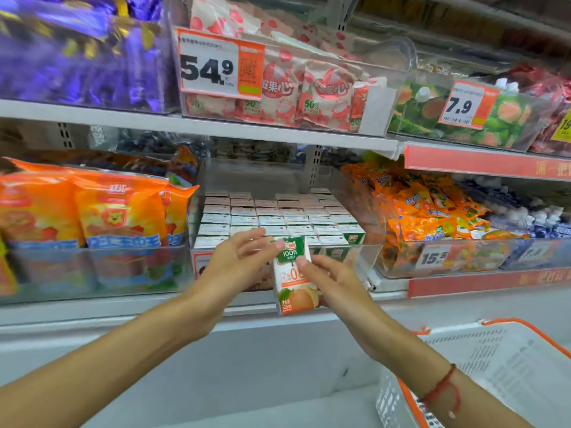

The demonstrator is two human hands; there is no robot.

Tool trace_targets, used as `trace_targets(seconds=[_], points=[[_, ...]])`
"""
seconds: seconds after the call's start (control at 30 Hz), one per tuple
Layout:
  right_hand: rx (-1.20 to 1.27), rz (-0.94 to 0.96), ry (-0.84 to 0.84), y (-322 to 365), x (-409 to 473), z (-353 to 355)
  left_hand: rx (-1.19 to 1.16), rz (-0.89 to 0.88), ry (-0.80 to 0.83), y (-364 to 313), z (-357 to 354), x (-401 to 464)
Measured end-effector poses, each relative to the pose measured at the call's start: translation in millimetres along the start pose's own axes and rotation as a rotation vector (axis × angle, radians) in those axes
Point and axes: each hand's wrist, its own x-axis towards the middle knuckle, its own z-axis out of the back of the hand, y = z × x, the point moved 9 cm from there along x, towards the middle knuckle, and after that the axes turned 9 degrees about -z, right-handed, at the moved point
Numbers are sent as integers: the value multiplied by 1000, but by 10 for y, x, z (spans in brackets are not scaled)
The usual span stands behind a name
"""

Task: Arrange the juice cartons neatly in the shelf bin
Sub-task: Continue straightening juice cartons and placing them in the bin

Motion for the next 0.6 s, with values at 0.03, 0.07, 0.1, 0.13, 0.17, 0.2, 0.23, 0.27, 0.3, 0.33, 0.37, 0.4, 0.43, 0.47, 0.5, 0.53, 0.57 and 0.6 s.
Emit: trace_targets(seconds=[0.03,0.07,0.1,0.13,0.17,0.2,0.23,0.27,0.3,0.33,0.37,0.4,0.43,0.47,0.5,0.53,0.57,0.6], points=[[14,-5,-3,-35,-13,-31,16,27,42,51,4,-51],[21,-7,-10,-54,-21,-42,38,49,108,91,-23,-102],[23,-12,-17,-65,-18,-45,58,62,166,126,-44,-144],[24,-21,-21,-68,-14,-42,71,63,191,145,-41,-166],[26,-36,-20,-70,-9,-42,82,59,183,155,-8,-170],[29,-54,-11,-74,-7,-47,88,56,165,164,32,-165],[30,-70,2,-80,-5,-63,90,53,155,173,65,-160],[26,-82,13,-81,-5,-78,91,49,155,179,79,-154],[18,-83,16,-77,-1,-91,97,44,159,188,89,-155],[9,-77,8,-71,5,-97,107,37,163,198,99,-153],[4,-70,-3,-65,12,-102,118,28,164,209,111,-143],[3,-70,-11,-61,16,-109,130,17,162,215,126,-130],[6,-75,-14,-63,22,-118,146,8,160,216,139,-115],[13,-83,-14,-68,24,-126,162,2,159,215,150,-102],[23,-90,-10,-68,26,-134,175,3,162,219,158,-90],[31,-96,-5,-65,24,-140,180,9,169,230,160,-78],[32,-100,0,-63,26,-146,179,17,176,242,157,-70],[27,-103,3,-62,28,-151,174,20,182,246,152,-69]])
